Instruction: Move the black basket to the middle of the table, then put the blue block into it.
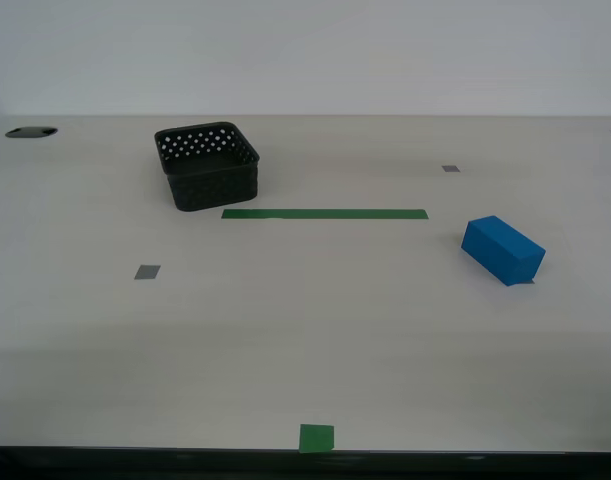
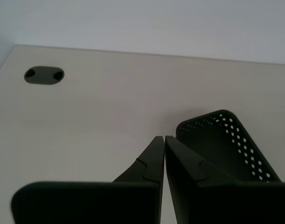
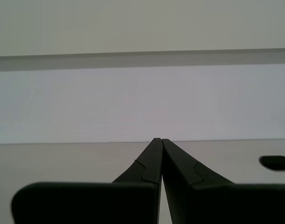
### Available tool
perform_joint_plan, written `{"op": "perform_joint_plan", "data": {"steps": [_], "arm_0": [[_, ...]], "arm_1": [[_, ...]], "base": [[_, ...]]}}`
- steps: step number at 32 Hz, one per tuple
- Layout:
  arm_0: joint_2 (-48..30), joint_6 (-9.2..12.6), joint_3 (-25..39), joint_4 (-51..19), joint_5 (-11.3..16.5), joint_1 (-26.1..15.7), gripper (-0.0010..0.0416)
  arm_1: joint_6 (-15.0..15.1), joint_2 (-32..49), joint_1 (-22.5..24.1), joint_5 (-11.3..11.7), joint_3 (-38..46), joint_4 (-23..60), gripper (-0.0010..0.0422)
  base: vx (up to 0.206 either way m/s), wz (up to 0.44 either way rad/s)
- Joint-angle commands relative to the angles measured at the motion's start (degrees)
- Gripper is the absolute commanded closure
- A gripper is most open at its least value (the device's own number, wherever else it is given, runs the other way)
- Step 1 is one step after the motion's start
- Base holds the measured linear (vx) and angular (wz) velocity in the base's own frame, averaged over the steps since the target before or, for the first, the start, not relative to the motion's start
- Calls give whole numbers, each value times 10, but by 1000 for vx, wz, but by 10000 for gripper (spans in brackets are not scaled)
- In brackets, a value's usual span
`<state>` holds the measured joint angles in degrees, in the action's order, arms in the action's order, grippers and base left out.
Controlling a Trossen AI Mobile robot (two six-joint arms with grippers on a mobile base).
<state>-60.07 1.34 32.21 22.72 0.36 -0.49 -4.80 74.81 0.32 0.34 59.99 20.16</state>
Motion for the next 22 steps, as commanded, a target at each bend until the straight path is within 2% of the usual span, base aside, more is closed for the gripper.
{"op": "perform_joint_plan", "data": {"steps": [1,6,11,15,19,22], "arm_0": [[0,1,12,-9,1,0,406],[0,1,20,-9,1,0,406],[0,1,20,-23,1,0,406],[0,1,20,-27,1,0,406],[0,1,20,-28,1,0,406],[0,1,20,-30,1,0,406]], "arm_1": [[3,55,3,0,26,19,412],[3,154,9,-1,62,52,412],[3,241,22,-27,108,72,412],[6,296,44,-27,157,93,412],[21,372,79,-26,243,133,412],[26,414,92,-8,292,153,411]], "base": [[0,0],[0,0],[0,0],[0,0],[0,0],[0,0]]}}
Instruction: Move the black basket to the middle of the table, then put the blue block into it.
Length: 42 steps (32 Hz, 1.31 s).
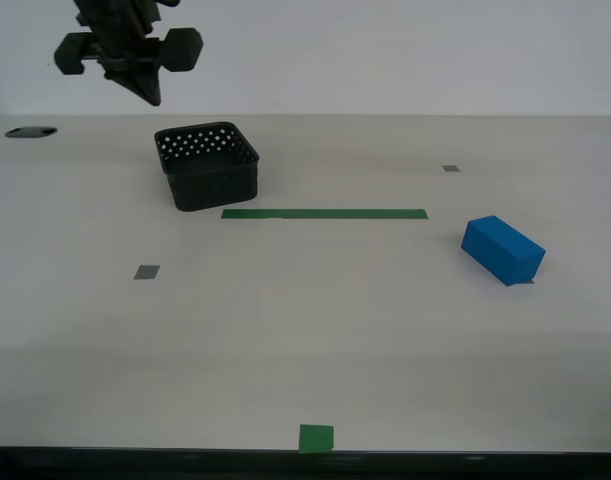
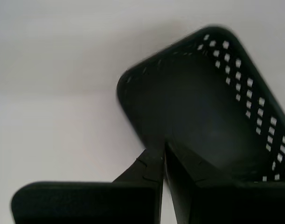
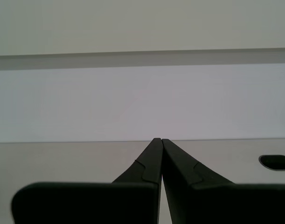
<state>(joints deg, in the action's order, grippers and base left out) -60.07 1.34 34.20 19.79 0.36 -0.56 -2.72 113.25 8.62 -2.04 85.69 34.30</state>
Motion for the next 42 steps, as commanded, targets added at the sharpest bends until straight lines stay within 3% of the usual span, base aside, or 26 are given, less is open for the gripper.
{"op": "perform_joint_plan", "data": {"steps": [1,3,5,7,12,18,26,29,42], "arm_0": [[0,1,0,-7,1,0,406],[0,1,0,-17,1,0,406],[0,0,0,-31,1,0,406],[0,0,0,-42,1,0,406],[0,-1,0,-43,1,0,405],[0,-1,0,-42,1,0,405],[0,0,0,-40,1,0,406],[0,0,0,-40,1,0,406],[0,0,0,-36,1,-1,405]], "arm_1": [[5,50,11,40,58,28,406],[0,70,11,70,85,56,392],[-1,89,11,78,110,91,370],[-23,105,10,78,132,128,336],[-38,113,11,74,136,135,236],[-58,113,11,70,135,136,173],[-67,113,11,67,122,119,170],[-77,115,11,43,103,109,170],[-94,189,24,39,103,95,170]], "base": [[0,0],[0,0],[0,0],[0,0],[0,0],[0,0],[0,0],[0,0],[0,0]]}}
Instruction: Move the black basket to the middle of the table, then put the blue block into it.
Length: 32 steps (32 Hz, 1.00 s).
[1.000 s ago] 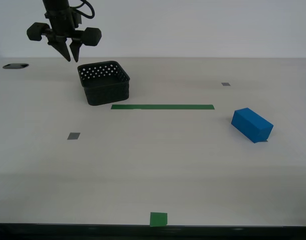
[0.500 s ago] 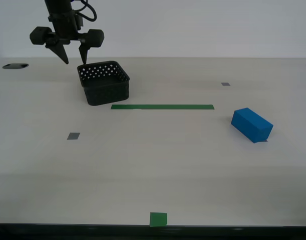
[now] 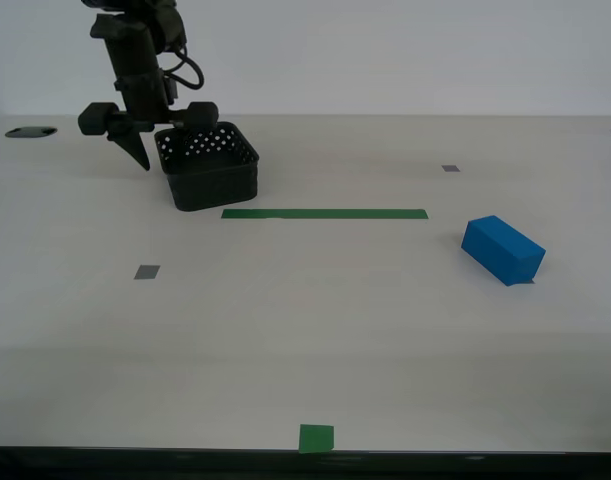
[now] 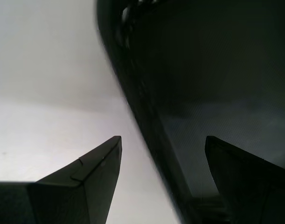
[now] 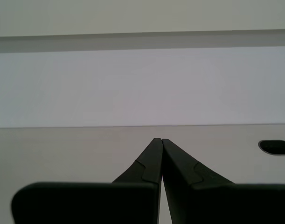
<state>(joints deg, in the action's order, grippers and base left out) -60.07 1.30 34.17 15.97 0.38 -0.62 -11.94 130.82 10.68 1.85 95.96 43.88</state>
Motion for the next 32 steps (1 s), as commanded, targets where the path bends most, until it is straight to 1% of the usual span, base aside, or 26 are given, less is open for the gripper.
{"op": "perform_joint_plan", "data": {"steps": [1,3,6,7,9,10,11,12,13,14,16,17,19,21,22,25,28,32], "arm_0": [[0,0,0,3,1,0,406],[0,0,0,2,1,0,406],[0,0,0,2,1,-1,405],[0,0,0,2,1,-1,406],[0,0,0,2,1,-1,405],[0,0,0,2,1,-1,406],[0,0,0,2,1,-1,406],[0,0,0,2,1,-1,405],[0,0,0,2,1,-1,406],[0,0,0,2,1,-1,406],[0,0,0,2,1,-1,406],[0,0,0,2,1,-1,406],[0,0,0,2,1,-1,406],[0,0,0,2,1,-1,405],[0,0,0,2,0,-1,406],[0,0,0,-2,0,-1,406],[0,0,0,-2,0,-1,406],[0,0,0,-2,0,-1,405]], "arm_1": [[-3,16,4,0,0,-2,170],[-4,21,7,0,0,1,172],[-4,20,10,0,-3,-3,210],[-3,20,10,0,-2,-5,229],[-1,20,10,0,3,-6,298],[-1,20,10,0,3,-7,320],[4,20,10,0,3,-8,384],[8,20,10,-1,3,-8,409],[10,20,10,-5,3,-9,413],[13,20,10,-9,3,-9,408],[20,20,10,-12,3,-10,417],[21,20,10,-12,3,-9,412],[21,19,11,-23,3,-8,414],[20,19,11,-42,3,-5,414],[18,19,13,-57,3,-1,414],[18,10,22,-85,9,25,414],[22,-6,32,-89,12,37,414],[30,-46,61,-89,12,56,414]], "base": [[0,0],[0,0],[0,0],[0,0],[0,0],[0,0],[0,0],[0,0],[0,0],[0,0],[0,0],[0,0],[0,0],[0,0],[0,0],[0,0],[0,0],[0,0]]}}
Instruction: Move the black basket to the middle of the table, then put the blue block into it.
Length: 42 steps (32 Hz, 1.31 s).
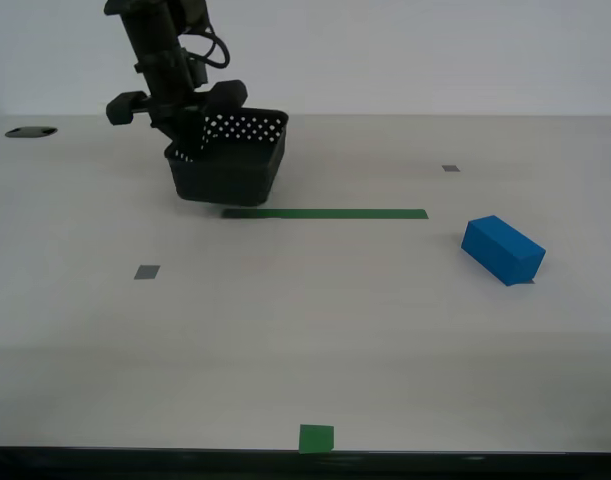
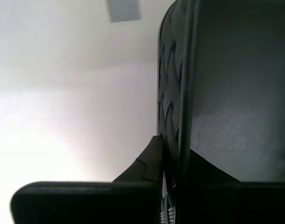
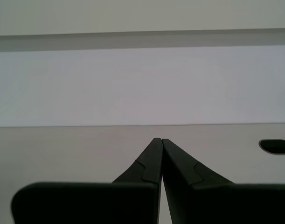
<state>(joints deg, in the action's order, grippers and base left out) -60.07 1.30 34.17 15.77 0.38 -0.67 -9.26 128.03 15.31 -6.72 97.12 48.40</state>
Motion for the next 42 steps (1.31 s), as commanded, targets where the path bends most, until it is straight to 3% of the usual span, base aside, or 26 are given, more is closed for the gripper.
{"op": "perform_joint_plan", "data": {"steps": [1,6,8,14,18,19,20,28,29,42], "arm_0": [[0,0,0,0,0,0,406],[0,0,0,0,0,0,405],[0,0,0,0,0,-1,405],[0,0,0,0,0,-1,405],[0,0,0,0,0,-1,405],[0,0,0,-1,1,-1,406],[0,0,0,-1,0,-1,405],[0,2,0,-1,0,-2,406],[0,2,0,-1,0,-2,405],[0,2,0,-2,0,-2,405]], "arm_1": [[4,-28,25,-4,1,12,414],[6,-47,76,-7,1,14,414],[6,-45,118,-30,1,11,414],[2,-45,186,-28,-1,-21,414],[-9,-45,191,-13,-4,-45,414],[-5,-45,190,36,-6,-46,413],[-3,-45,188,39,-6,-46,413],[-1,-45,188,37,-8,-37,413],[-2,-45,188,17,-13,-36,413],[-6,-45,188,16,-64,-92,412]], "base": [[0,0],[0,0],[0,0],[0,0],[0,0],[0,0],[0,0],[0,0],[0,0],[0,0]]}}
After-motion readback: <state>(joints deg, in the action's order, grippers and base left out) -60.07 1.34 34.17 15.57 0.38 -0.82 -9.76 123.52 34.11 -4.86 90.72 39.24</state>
